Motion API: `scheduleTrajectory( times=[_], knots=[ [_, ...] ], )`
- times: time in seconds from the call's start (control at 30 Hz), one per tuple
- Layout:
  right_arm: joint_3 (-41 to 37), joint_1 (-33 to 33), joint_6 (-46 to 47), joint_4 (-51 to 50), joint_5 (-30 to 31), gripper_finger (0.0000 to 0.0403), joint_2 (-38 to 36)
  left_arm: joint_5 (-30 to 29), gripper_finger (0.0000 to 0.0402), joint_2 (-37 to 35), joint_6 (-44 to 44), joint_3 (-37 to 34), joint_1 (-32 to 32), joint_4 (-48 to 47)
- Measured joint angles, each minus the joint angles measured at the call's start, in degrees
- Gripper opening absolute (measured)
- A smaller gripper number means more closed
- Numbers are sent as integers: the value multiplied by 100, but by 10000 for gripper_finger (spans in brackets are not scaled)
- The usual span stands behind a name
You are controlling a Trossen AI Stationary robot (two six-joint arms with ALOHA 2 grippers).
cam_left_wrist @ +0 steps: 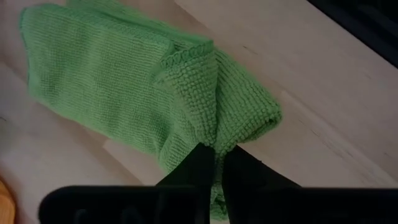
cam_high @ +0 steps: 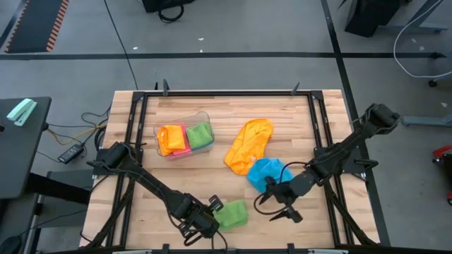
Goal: Fold microfiber towels
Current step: Fold the green microfiber towel
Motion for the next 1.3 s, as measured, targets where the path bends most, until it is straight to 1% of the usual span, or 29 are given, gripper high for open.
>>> scheduleTrajectory(
  times=[0.07, 0.13, 0.23, 0.33, 0.47, 0.53, 0.77, 0.83, 0.93, 1.03, 1.17, 1.3],
  knots=[
    [0, 0, -11, 18, 155, 326, 46, 0, 32, 0, -23, 0, 17, 0],
    [0, -22, 26, 15, 543, 326, 199, 0, 24, 0, -26, 0, 19, -1],
    [-2, -66, 143, 6, 980, 326, 589, 0, 14, 0, -17, 0, 19, 0],
    [-2, -85, 309, 242, 1499, 326, 1132, 0, 16, 0, -21, -2, 19, 2],
    [-2, -61, 441, 779, 1540, 326, 1899, 0, 33, 0, -42, -2, 19, 4],
    [15, -39, 563, 948, 1555, 326, 2203, 0, 36, 0, -43, -2, 19, 4],
    [568, 44, 517, 949, 1805, 326, 3063, 0, 15, 0, -42, -2, 19, 4],
    [832, 40, 412, 674, 1800, 326, 3256, 0, 15, 0, -41, -2, 19, 0],
    [1249, 37, 347, -202, 1837, 326, 3283, 0, 28, 0, -41, -2, 19, 2],
    [1573, 39, 394, -966, 1884, 326, 3143, 0, 37, 0, -36, -4, 19, -3],
    [1881, 37, 336, -1237, 1927, 326, 3009, 0, 27, 0, -4, -7, 19, -2],
    [1944, 36, 89, -845, 1964, 326, 3009, -2, 15, 0, 68, -7, 19, -8]
  ],
)
